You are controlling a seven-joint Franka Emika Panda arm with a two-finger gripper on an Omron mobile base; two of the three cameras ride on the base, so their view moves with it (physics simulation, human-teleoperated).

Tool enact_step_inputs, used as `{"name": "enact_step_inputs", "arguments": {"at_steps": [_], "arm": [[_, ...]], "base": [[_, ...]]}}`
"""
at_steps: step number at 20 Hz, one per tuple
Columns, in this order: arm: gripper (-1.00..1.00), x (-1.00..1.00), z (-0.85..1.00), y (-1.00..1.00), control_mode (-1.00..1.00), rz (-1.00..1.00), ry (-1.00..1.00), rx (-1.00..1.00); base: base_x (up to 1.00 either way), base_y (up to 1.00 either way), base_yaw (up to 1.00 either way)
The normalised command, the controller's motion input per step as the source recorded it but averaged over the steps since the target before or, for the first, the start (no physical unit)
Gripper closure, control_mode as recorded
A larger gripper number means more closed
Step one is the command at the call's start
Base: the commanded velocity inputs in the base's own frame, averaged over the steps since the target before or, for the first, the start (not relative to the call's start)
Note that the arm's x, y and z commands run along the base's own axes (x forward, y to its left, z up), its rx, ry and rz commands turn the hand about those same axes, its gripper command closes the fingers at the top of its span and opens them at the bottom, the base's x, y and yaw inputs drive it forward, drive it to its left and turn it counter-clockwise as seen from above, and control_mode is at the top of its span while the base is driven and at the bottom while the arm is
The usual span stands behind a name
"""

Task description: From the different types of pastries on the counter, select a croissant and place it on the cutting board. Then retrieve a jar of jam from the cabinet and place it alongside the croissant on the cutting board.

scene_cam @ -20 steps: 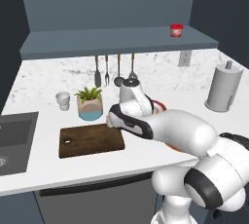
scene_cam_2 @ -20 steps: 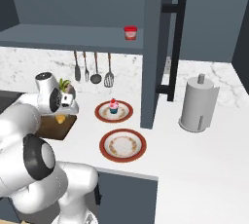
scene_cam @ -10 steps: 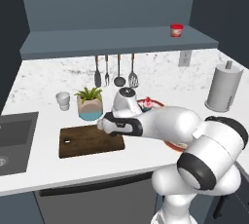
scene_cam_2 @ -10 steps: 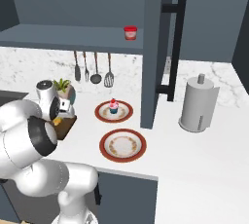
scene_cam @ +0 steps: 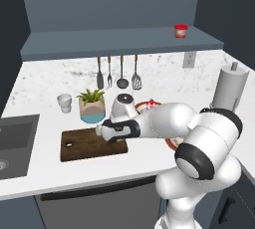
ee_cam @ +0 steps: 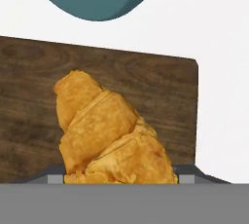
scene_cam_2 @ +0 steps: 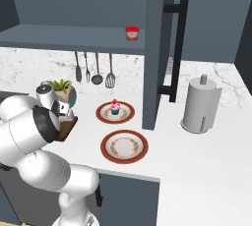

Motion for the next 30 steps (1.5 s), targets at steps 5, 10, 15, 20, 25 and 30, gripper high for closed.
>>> {"name": "enact_step_inputs", "arguments": {"at_steps": [5,10,15,20,25,30], "arm": [[-1.0,0.0,-0.01,0.06,-1.0,0.0,0.0,0.01],[-1.0,0.0,0.0,0.02,-1.0,0.0,0.0,0.03],[-1.0,-0.2,0.21,-0.14,-1.0,0.0,-0.03,0.09],[-1.0,-0.32,0.73,-0.11,-1.0,0.0,-0.03,0.09],[-1.0,-0.63,0.87,-0.25,-1.0,0.0,-0.05,0.03],[-1.0,-0.64,0.6,-0.57,-1.0,-0.01,0.0,0.01]], "base": [[0.0,0.0,0.0],[0.0,0.0,0.0],[0.0,0.0,0.0],[0.0,0.0,0.0],[0.0,0.0,0.0],[0.0,0.0,0.0]]}}
